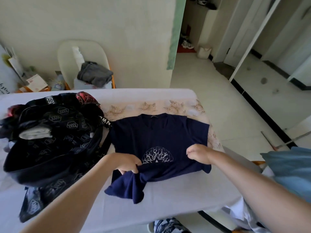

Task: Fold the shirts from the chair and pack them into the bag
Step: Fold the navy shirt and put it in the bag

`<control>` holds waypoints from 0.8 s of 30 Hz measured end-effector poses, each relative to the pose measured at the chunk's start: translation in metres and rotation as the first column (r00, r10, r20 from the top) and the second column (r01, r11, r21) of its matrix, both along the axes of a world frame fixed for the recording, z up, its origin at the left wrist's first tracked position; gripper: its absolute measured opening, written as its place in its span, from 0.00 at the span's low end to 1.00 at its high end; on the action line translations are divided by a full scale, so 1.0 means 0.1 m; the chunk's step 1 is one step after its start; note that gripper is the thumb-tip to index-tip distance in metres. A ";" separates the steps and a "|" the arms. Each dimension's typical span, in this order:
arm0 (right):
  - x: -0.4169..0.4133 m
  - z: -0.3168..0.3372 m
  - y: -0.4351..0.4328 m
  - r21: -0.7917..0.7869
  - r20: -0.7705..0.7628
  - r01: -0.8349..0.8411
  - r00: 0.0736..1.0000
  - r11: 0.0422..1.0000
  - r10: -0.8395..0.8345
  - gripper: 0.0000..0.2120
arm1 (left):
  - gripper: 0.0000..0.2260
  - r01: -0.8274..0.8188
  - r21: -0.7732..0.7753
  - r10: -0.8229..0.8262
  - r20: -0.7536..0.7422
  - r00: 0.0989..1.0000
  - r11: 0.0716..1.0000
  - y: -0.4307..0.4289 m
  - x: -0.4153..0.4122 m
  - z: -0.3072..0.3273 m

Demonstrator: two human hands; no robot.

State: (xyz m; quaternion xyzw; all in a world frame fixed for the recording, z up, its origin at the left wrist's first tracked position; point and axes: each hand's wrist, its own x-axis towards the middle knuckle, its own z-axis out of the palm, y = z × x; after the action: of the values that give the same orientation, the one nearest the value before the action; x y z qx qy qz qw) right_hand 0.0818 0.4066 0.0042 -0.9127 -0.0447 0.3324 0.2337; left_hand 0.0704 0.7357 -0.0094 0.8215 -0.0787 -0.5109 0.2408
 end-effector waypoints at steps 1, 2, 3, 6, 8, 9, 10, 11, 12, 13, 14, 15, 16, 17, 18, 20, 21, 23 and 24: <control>0.13 0.04 0.01 -0.008 0.031 0.015 0.999 1.000 -0.015 0.13 | 0.10 -0.010 0.004 0.010 0.036 0.999 1.000 -0.01 0.15 0.04; 0.25 0.09 0.03 -0.016 0.078 0.037 0.996 0.999 -0.036 0.10 | 0.10 -0.012 0.016 0.011 0.108 0.994 1.000 -0.01 0.32 0.06; 0.39 0.13 0.04 -0.028 0.150 0.071 0.986 0.997 -0.067 0.09 | 0.10 -0.072 0.026 0.064 0.221 0.973 0.997 -0.02 0.48 0.06; 0.83 0.13 0.09 -0.047 0.492 0.209 0.856 0.977 -0.159 0.14 | 0.12 -0.476 -0.188 0.492 0.563 0.664 0.859 0.02 0.92 0.03; 1.05 0.02 0.13 -0.132 0.682 0.239 0.726 0.962 -0.087 0.23 | 0.13 -0.622 -0.363 0.653 0.682 0.330 0.694 0.03 1.04 0.03; 1.12 -0.06 0.16 -0.193 0.701 0.226 0.713 0.955 -0.027 0.28 | 0.14 -0.616 -0.371 0.624 0.738 0.259 0.695 0.01 1.08 -0.01; 1.14 -0.14 0.19 -0.242 0.667 0.178 0.744 0.954 0.030 0.30 | 0.14 -0.570 -0.377 0.588 0.772 0.242 0.730 -0.01 1.10 -0.04; 1.15 -0.24 0.24 -0.268 0.596 0.106 0.799 0.958 0.078 0.31 | 0.13 -0.486 -0.377 0.552 0.781 0.290 0.789 -0.04 1.11 -0.11; 1.13 -0.34 0.28 -0.279 0.513 0.025 0.849 0.960 0.126 0.30 | 0.13 -0.377 -0.351 0.489 0.784 0.383 0.857 -0.07 1.10 -0.19; 1.12 -0.46 0.30 -0.279 0.433 -0.046 0.885 0.959 0.169 0.29 | 0.13 -0.268 -0.289 0.389 0.772 0.502 0.919 -0.10 1.07 -0.28; 1.10 -0.57 0.32 -0.271 0.371 -0.099 0.907 0.958 0.198 0.29 | 0.14 -0.175 -0.183 0.253 0.729 0.635 0.967 -0.13 1.03 -0.37; 1.08 -0.67 0.33 -0.264 0.313 -0.128 0.926 0.956 0.211 0.29 | 0.17 -0.086 -0.046 0.095 0.659 0.747 0.995 -0.16 1.01 -0.47; 1.06 -0.77 0.32 -0.269 0.255 -0.144 0.943 0.952 0.215 0.29 | 0.22 -0.005 0.123 -0.067 0.573 0.817 0.992 -0.18 0.99 -0.55; 1.04 -0.86 0.31 -0.281 0.201 -0.149 0.957 0.948 0.210 0.30 | 0.26 0.041 0.269 -0.176 0.499 0.848 0.962 -0.18 0.98 -0.63; 1.02 -0.93 0.28 -0.297 0.163 -0.147 0.966 0.944 0.201 0.31 | 0.28 0.039 0.370 -0.219 0.460 0.861 0.928 -0.16 0.99 -0.70; 1.00 -1.03 0.22 -0.335 0.180 -0.129 0.963 0.933 0.198 0.31 | 0.28 -0.077 0.446 -0.165 0.479 0.862 0.892 -0.08 1.06 -0.76; 1.02 -1.06 0.19 -0.359 0.227 -0.122 0.950 0.925 0.213 0.30 | 0.28 -0.145 0.427 -0.122 0.537 0.835 0.892 -0.03 1.10 -0.78; 1.09 -1.08 0.17 -0.383 0.322 -0.109 0.915 0.917 0.243 0.26 | 0.24 -0.248 0.298 -0.034 0.701 0.712 0.922 0.04 1.18 -0.82; 1.14 -1.08 0.18 -0.373 0.362 -0.096 0.901 0.923 0.240 0.25 | 0.20 -0.270 0.207 0.011 0.775 0.632 0.941 0.05 1.23 -0.83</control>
State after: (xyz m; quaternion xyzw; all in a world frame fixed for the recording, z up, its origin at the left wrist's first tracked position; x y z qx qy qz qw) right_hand 0.1960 0.4246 -0.1033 -0.9804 -0.1122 0.1600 0.0252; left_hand 0.1935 0.7406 -0.0928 0.9898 -0.0285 -0.1015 0.0954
